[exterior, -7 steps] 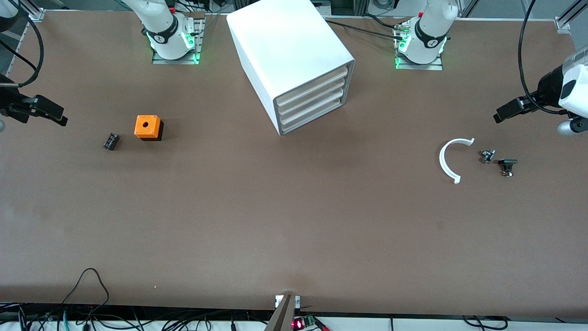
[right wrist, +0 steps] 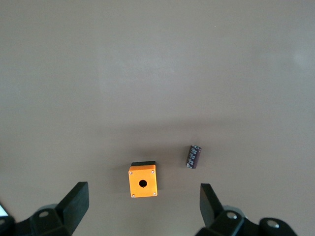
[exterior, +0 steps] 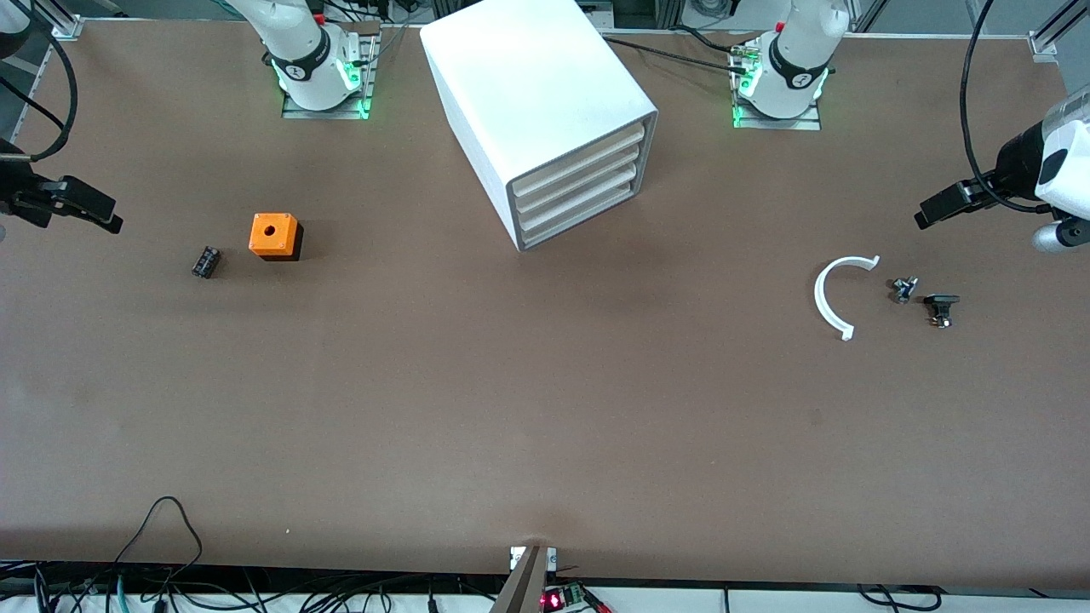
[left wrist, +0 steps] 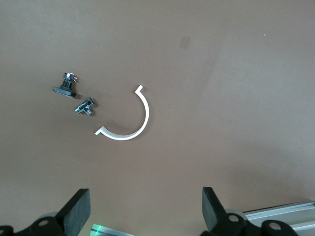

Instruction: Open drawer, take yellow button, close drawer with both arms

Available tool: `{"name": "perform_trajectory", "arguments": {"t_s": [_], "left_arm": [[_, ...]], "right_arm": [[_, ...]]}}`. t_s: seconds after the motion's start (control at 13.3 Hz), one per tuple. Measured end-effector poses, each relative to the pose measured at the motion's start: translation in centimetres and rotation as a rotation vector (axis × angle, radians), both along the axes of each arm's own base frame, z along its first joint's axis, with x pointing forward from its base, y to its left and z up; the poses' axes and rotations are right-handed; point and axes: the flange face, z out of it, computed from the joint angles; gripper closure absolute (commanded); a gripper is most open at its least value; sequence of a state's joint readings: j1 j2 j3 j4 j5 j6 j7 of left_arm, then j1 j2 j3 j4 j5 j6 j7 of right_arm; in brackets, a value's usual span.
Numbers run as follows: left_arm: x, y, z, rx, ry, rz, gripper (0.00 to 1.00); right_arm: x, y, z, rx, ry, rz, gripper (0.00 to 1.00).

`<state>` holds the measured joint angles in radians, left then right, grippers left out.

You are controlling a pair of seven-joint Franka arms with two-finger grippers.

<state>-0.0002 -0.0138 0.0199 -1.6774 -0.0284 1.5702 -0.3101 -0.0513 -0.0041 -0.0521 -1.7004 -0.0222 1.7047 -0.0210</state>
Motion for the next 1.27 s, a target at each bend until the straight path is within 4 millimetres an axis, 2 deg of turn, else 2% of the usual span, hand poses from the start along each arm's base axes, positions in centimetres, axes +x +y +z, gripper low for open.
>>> {"name": "perform_trajectory", "arguments": {"t_s": [0.67, 0.9, 1.27], "left_arm": [[0.1, -0.2, -0.1, 0.0, 0.002, -0.003, 0.0], [0.2, -2.1, 0.5, 0.0, -0.011, -0.038, 0.0], [0.2, -3.1, 0.9, 0.0, -0.02, -0.057, 0.0]], "right_arm": [[0.2, -0.2, -0.5, 0.0, 0.008, -0.004, 0.0], [0.2, -0.2, -0.5, 0.0, 0.008, -0.003, 0.0], [0.2, -0.2, -0.5, 0.0, 0.009, -0.003, 0.0]]}}
